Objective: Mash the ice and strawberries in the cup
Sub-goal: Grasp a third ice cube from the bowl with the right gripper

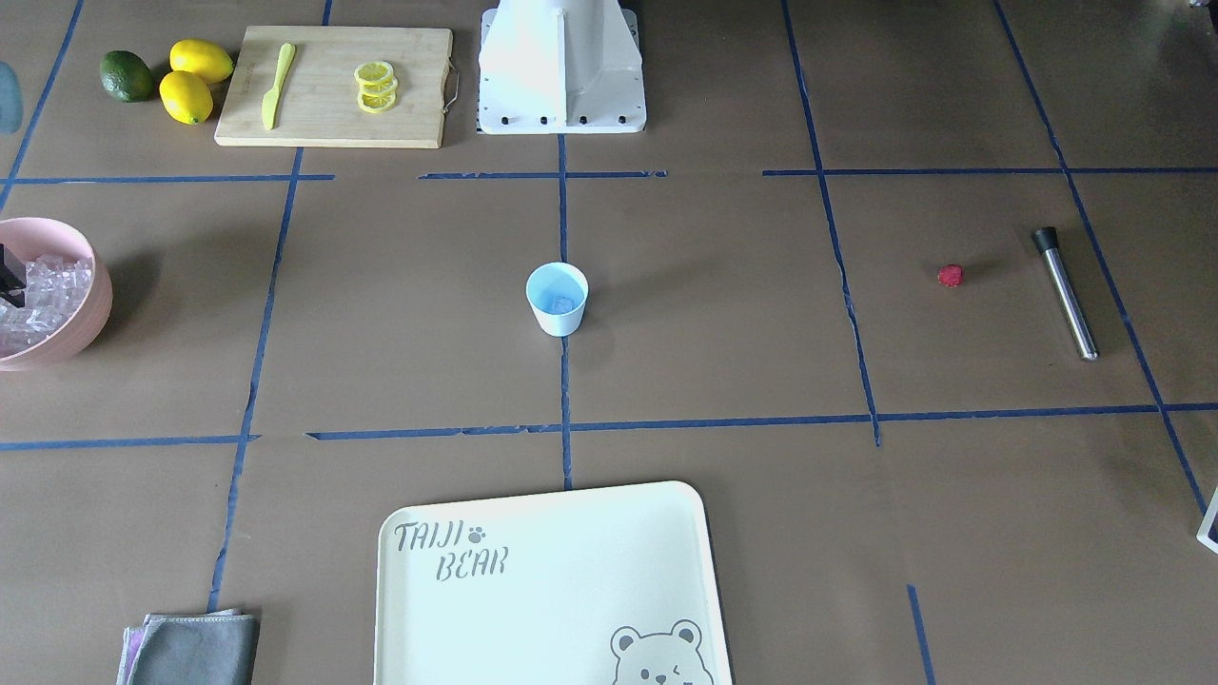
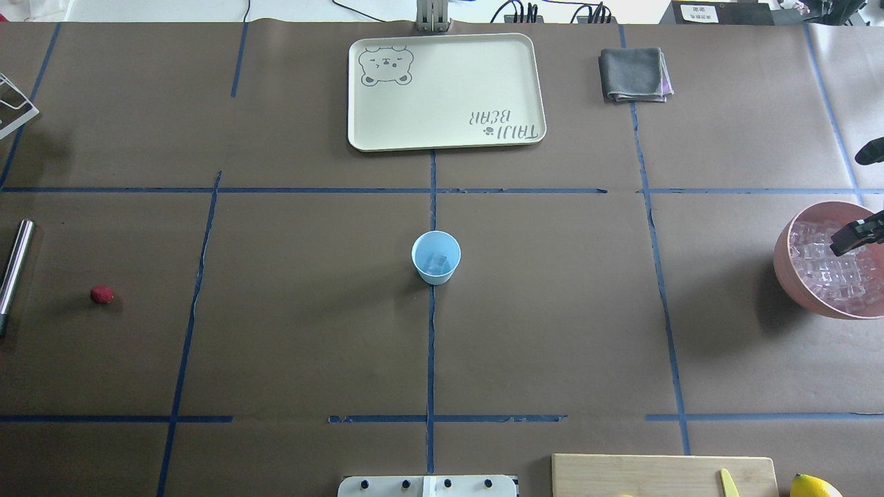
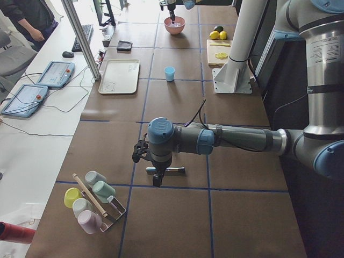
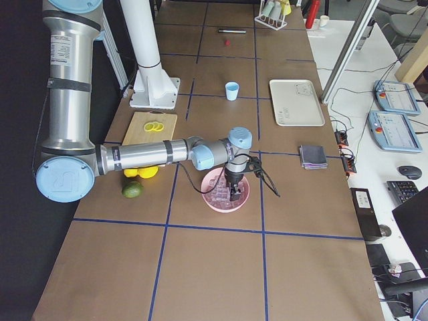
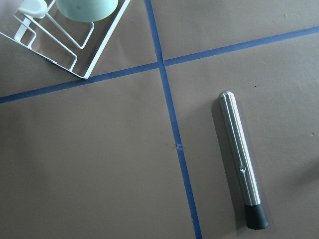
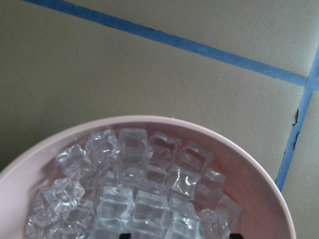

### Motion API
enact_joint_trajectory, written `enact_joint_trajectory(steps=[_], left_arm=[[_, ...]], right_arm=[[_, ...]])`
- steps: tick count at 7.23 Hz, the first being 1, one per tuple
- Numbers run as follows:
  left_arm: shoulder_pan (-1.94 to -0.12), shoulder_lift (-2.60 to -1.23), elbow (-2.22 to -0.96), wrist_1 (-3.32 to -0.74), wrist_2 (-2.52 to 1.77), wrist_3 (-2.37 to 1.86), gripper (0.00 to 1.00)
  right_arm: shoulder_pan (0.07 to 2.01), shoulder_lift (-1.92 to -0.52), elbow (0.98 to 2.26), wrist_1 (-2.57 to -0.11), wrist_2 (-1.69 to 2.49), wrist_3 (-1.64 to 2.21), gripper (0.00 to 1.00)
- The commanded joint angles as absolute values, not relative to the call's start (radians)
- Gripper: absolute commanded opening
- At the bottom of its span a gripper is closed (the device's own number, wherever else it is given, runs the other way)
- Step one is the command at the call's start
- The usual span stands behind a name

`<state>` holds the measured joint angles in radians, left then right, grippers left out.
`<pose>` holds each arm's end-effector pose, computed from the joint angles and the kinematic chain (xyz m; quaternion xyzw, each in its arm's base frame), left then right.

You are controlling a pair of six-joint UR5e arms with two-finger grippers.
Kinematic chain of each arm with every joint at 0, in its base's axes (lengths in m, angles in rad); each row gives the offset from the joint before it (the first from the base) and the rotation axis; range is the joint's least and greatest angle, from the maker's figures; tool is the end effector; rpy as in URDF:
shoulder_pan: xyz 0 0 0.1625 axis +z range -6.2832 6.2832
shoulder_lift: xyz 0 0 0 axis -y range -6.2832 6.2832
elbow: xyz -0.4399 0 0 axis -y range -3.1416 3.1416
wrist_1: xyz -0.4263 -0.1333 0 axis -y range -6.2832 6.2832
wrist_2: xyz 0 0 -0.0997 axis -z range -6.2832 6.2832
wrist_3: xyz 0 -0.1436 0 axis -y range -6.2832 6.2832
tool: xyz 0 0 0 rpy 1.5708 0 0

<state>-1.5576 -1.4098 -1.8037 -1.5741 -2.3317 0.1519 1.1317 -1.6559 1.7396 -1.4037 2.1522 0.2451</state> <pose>-0.0282 -0.4623 0.6623 0.0605 0.3678 0.0904 0.9235 -0.1691 -0.4882 0.6567 0.0175 -0.3081 -0.1277 0.9426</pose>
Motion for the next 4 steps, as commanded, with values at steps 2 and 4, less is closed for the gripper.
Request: enact_joint_trajectory(steps=[2,4], left_arm=[[-1.559,-1.410,-1.802,-1.574,-2.332,0.152,1.00],[-1.557,-1.410,-1.802,-1.574,-2.332,0.152,1.00]], right_arm=[[1.126,-1.658,1.727,-1.405,2.131,0.245,0.60],[1.126,-1.657,1.727,-1.404,2.129,0.245,0.22]])
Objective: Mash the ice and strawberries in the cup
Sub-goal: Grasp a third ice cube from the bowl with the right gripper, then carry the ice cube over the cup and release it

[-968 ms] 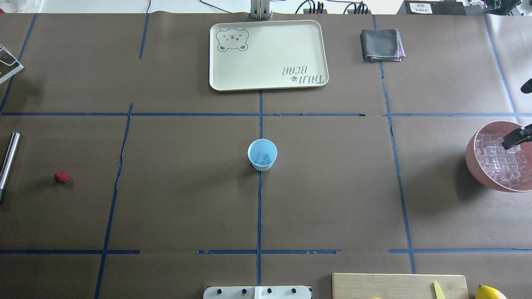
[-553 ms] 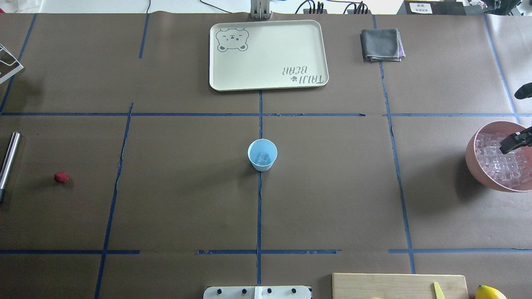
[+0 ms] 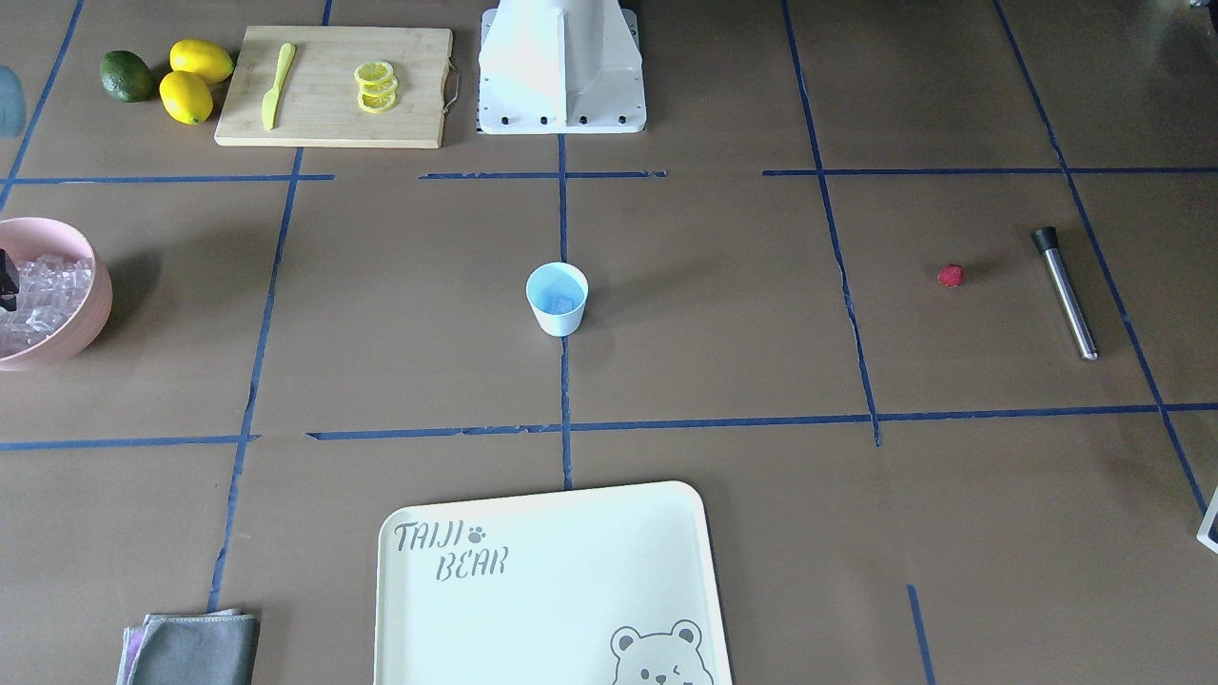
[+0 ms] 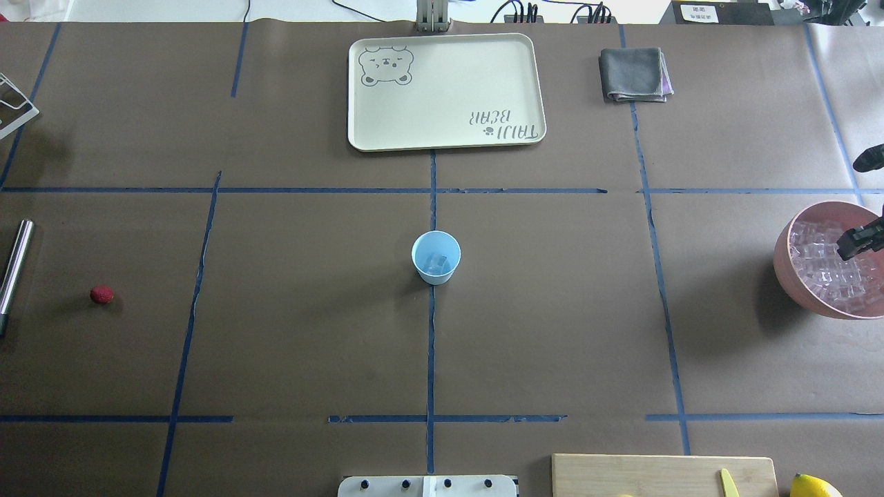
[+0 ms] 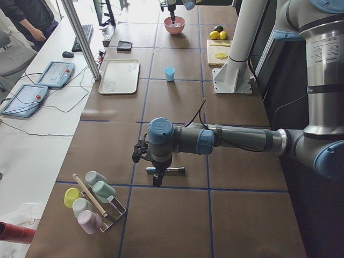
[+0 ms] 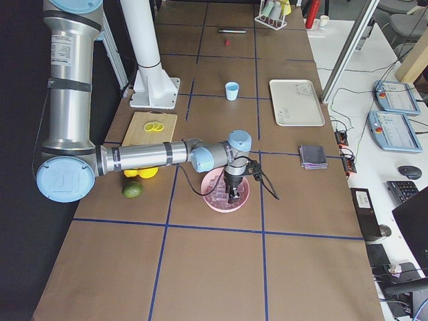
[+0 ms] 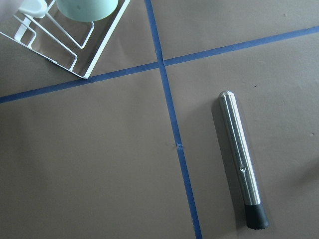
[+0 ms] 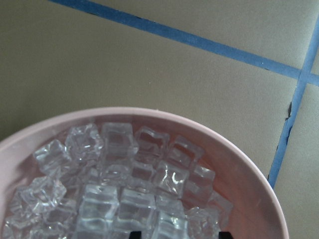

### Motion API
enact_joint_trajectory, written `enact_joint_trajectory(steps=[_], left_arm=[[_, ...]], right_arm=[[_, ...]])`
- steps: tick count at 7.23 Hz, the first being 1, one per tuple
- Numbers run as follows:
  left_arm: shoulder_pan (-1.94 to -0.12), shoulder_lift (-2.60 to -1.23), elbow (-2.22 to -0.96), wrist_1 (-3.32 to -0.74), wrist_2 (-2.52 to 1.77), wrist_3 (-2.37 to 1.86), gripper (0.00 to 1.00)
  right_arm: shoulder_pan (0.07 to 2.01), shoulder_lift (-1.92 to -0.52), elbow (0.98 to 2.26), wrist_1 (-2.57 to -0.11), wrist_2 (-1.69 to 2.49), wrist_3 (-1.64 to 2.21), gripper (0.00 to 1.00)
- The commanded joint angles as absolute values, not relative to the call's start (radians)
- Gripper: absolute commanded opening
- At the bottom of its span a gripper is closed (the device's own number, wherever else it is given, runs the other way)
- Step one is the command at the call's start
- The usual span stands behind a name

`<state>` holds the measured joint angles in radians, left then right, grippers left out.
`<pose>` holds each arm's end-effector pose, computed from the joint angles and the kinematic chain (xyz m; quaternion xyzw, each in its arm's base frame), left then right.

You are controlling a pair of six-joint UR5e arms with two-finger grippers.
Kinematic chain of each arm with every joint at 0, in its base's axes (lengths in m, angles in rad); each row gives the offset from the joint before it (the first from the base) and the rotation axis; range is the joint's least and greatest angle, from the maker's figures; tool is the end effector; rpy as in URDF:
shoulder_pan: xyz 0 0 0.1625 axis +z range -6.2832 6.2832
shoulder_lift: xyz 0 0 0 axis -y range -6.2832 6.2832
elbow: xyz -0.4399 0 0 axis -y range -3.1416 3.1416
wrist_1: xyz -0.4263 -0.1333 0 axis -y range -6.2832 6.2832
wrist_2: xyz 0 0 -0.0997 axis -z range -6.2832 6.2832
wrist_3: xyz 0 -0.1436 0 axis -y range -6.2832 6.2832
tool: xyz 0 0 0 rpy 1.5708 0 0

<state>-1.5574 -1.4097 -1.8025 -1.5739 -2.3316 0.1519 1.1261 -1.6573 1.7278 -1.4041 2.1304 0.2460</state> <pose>-0.0281 -0.4622 0.6630 0.0598 0.3678 0.0902 0.9236 -0.1691 -0.4874 0.6656 0.0142 -0.2965 -0.1272 0.9464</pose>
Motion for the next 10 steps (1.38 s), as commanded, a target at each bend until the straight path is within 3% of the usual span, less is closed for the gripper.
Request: enact_joint_trajectory(steps=[1,4,6,10], left_arm=[[-1.557,-1.410,-1.802,-1.575,-2.332,0.152,1.00],[-1.557,-1.410,-1.804,-1.575,-2.332,0.152,1.00],[-1.559,-1.408,-1.804,-1.572,-2.332,0.152,1.00],[-1.557,-1.408,-1.804,-1.574,-2.332,0.152,1.00]], right_arm=[[1.126,-1.655,1.730,-1.404,2.131,0.245,0.02],[1.129,-1.635,1.878,-1.460,2.141,0.282,0.00],[1.068,-1.478,1.959,-1.531,2.140,0.540,0.02],[0.671,-1.029,1.895,-1.657,1.897,1.171,0.02]])
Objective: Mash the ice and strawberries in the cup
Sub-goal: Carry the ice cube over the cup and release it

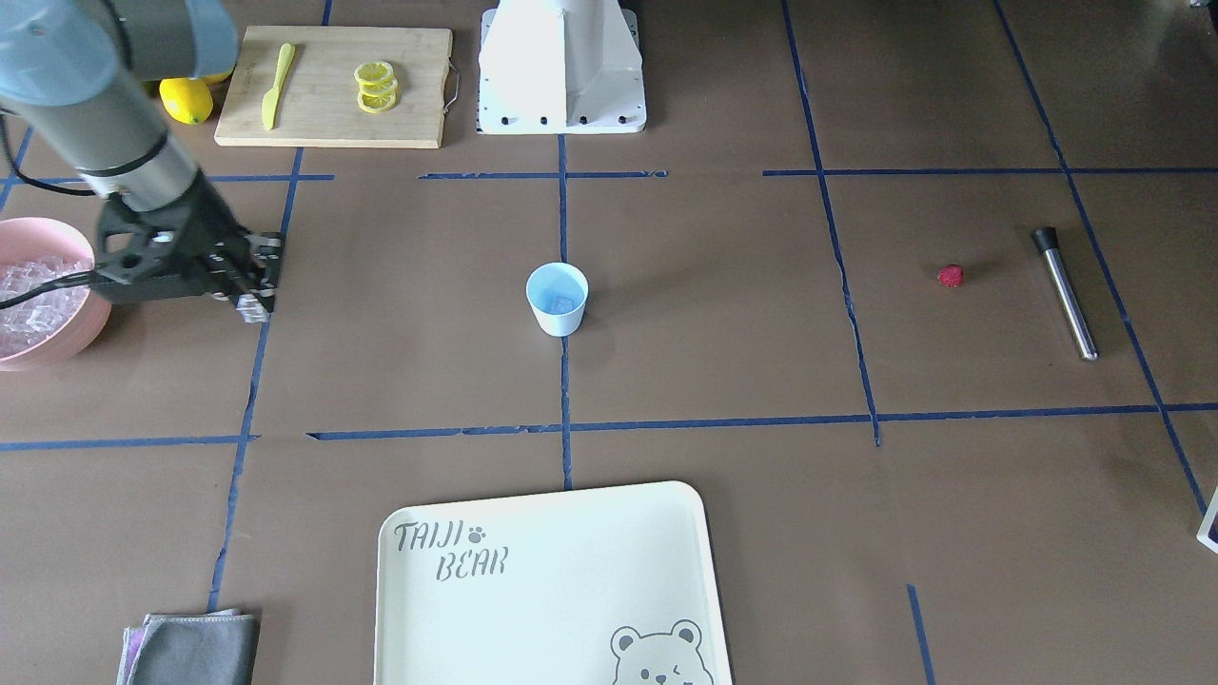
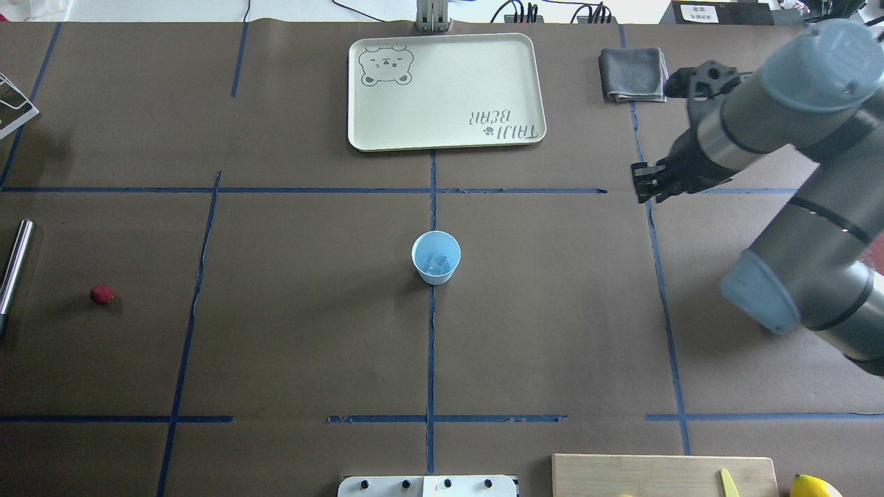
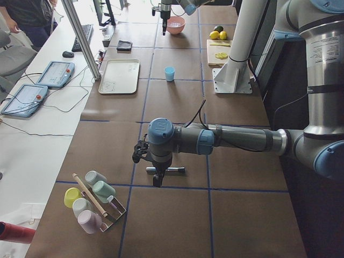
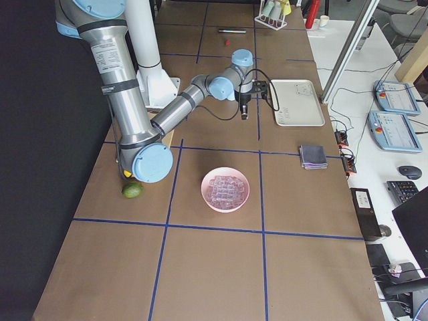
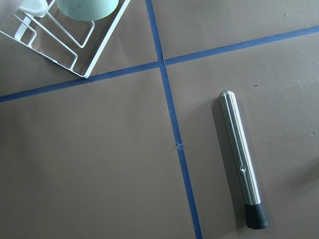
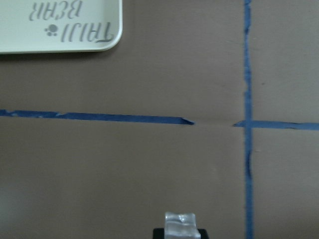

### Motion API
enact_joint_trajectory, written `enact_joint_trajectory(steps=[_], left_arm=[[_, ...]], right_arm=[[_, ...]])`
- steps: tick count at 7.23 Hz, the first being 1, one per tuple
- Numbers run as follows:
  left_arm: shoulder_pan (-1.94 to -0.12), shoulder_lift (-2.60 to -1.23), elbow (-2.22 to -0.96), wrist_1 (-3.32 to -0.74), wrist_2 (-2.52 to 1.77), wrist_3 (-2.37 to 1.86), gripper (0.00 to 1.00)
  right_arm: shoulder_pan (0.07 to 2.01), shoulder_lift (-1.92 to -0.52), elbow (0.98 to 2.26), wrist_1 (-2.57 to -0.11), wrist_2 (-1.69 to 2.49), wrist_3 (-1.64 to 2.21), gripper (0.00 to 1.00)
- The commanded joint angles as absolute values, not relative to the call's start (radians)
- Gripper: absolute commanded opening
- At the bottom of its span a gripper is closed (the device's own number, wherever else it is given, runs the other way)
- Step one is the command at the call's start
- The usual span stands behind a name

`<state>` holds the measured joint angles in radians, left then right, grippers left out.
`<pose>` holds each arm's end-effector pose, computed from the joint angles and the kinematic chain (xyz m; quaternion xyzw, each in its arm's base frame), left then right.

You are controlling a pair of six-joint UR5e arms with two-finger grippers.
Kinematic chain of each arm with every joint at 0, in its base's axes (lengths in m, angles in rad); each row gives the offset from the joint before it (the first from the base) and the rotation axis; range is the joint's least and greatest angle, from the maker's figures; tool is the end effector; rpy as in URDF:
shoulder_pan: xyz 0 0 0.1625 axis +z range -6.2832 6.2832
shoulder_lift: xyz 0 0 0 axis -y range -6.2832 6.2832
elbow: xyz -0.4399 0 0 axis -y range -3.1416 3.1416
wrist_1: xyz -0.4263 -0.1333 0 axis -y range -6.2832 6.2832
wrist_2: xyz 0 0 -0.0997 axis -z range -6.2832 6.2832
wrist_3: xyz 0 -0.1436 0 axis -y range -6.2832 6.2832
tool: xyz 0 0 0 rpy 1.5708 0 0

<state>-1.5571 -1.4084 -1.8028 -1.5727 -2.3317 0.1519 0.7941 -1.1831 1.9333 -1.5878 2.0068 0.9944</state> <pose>-0.0280 -0.4614 0.6636 0.0587 0.3679 0.0900 0.9236 -0.3963 -0.5069 0.3091 0.0651 -0.3987 0.0220 0.9145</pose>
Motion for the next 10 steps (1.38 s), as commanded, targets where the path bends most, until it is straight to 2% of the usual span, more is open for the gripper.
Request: enact_joint_trajectory(steps=[1,4,6,7,8,10], left_arm=[[-1.557,-1.408,-1.804,-1.574,-2.333,0.152,1.00],[-1.557,-1.408,-1.809,-1.575,-2.333,0.152,1.00],[-1.557,-1.410,-1.809,-1.575,-2.333,0.152,1.00],[-1.557,-1.410,-1.809,-1.575,-2.333,0.152,1.00],[-1.557,-1.410,-1.809,-1.575,-2.332,0.152,1.00],[-1.557,-1.410,-1.807,-1.575,-2.333,0.152,1.00]], right_arm=[[0.604,-0.915,1.825,-1.672,1.834,1.277,0.03],[0.471,-0.755,1.674,-1.667,1.721,1.411,0.05],[0.442,-0.758,1.664,-1.667,1.713,1.416,0.13],[0.442,-0.758,1.658,-1.666,1.712,1.413,0.43],[0.442,-0.756,1.649,-1.666,1.691,1.404,0.98],[0.443,-0.755,1.644,-1.666,1.686,1.396,0.98]])
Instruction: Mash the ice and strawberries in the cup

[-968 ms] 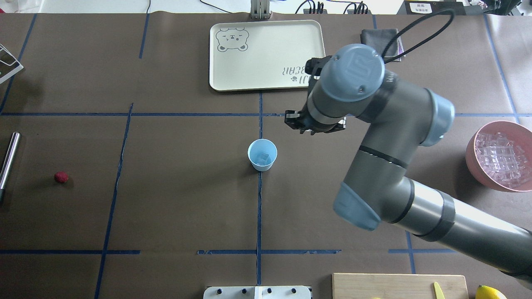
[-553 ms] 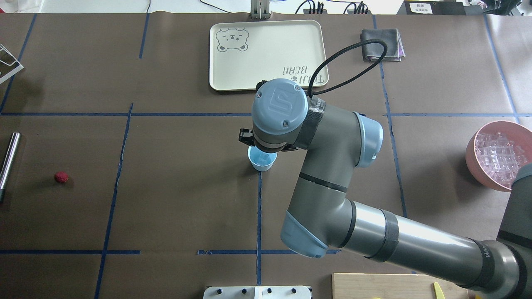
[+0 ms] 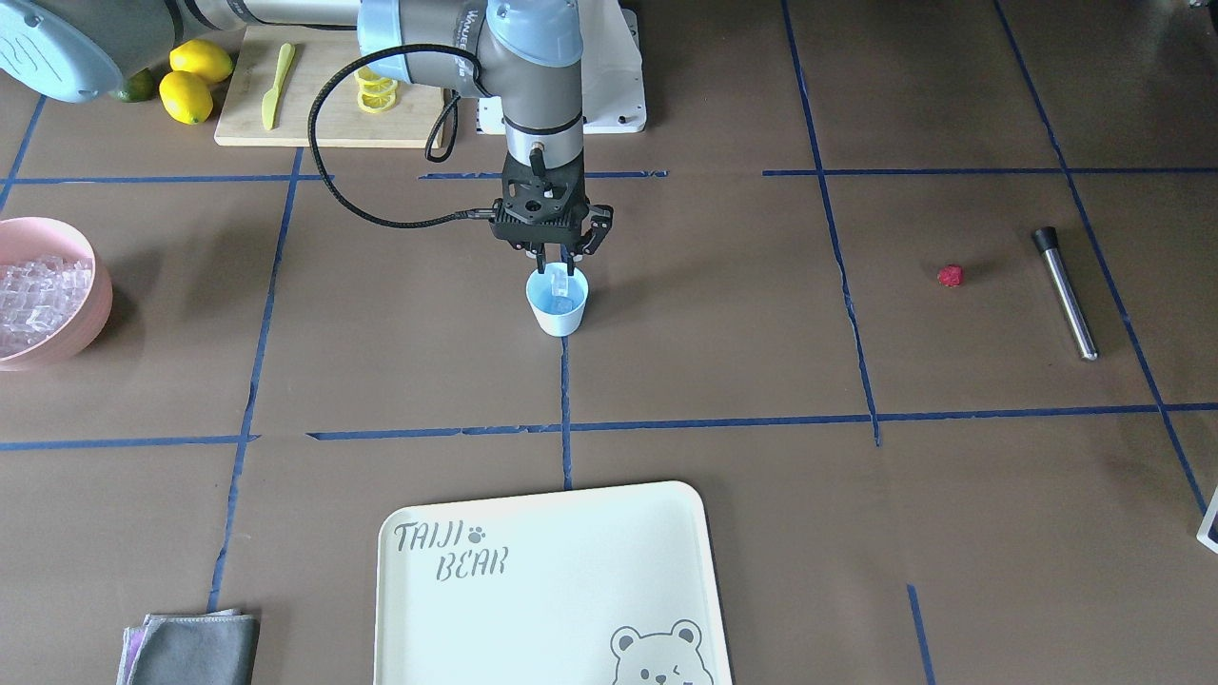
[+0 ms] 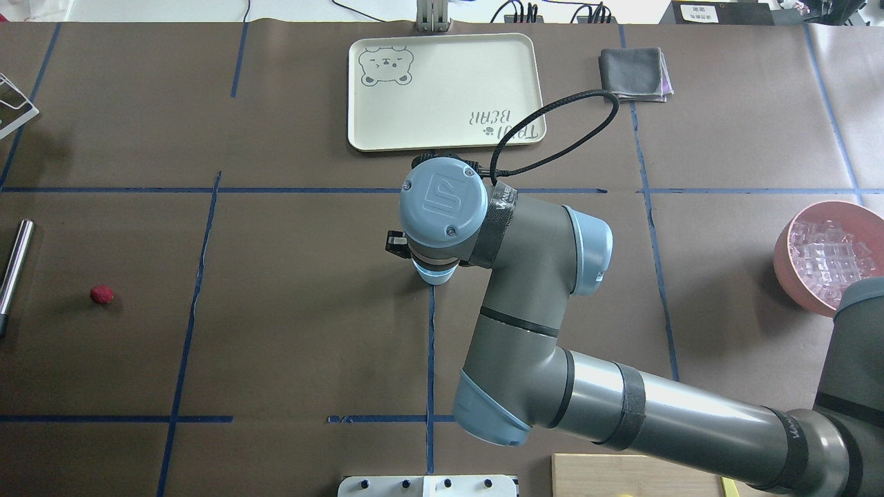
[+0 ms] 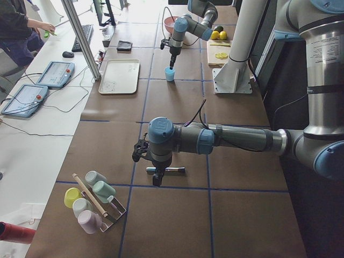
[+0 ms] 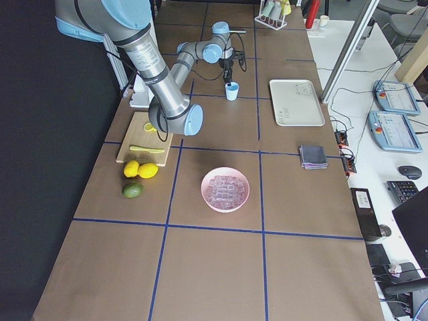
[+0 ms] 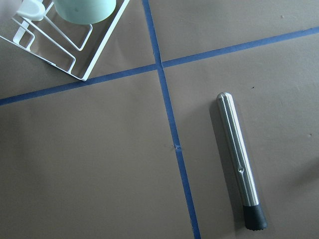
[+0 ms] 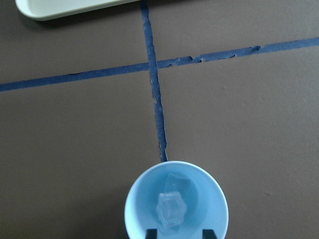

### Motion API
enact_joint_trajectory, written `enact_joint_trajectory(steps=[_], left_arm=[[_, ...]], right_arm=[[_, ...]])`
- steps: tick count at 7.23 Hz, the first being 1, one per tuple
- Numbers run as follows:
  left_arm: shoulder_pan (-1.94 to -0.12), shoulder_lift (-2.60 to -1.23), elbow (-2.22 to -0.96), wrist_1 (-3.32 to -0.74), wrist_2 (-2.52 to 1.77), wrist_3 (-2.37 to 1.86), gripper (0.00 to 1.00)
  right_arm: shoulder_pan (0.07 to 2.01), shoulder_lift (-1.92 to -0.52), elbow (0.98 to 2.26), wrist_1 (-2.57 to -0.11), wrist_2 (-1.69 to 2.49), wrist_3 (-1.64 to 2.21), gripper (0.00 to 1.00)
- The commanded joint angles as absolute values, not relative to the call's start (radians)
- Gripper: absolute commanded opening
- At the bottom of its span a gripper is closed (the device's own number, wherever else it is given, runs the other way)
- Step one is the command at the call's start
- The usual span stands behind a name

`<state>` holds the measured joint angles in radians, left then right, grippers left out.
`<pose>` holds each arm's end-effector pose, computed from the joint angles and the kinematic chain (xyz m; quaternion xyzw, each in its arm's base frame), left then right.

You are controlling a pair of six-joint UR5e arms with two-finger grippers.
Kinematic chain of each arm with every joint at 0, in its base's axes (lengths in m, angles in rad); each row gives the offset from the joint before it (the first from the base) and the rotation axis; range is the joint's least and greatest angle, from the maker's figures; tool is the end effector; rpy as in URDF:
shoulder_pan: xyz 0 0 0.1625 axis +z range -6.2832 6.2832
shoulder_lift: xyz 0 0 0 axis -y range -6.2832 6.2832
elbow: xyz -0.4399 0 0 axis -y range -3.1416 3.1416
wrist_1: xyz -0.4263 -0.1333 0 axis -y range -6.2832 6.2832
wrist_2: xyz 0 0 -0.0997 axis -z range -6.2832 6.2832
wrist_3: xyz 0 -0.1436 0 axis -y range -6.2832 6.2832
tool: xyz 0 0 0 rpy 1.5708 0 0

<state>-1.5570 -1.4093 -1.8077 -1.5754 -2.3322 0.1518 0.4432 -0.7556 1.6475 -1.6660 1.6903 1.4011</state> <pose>-0.0278 -0.4625 0.6602 0.0626 0.3678 0.0915 0.9233 -0.6363 -0.4307 0.1608 0.0643 -0.3858 0.1025 0.9146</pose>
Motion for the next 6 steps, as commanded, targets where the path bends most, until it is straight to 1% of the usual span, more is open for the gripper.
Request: enact_joint_trajectory(steps=[1,3,5,6], left_arm=[[-1.557,-1.410,-1.807,-1.575,-2.333,0.152,1.00],[-1.555,-1.411,-1.807,-1.575,-2.330,0.153,1.00],[-1.552,-1.417,-1.801,-1.577,-2.329,0.147,1.00],[-1.552,-1.433,-1.796,-1.578,-2.329,0.149,1.00]], right_arm=[[0.448,-0.755,1.647,-1.666,1.686,1.385,0.99],[0.587,-0.785,1.664,-1.670,1.831,1.243,0.99],[0.797,-0.926,1.751,-1.672,2.030,0.976,0.99],[0.909,-1.033,1.805,-1.672,2.116,0.804,0.99]])
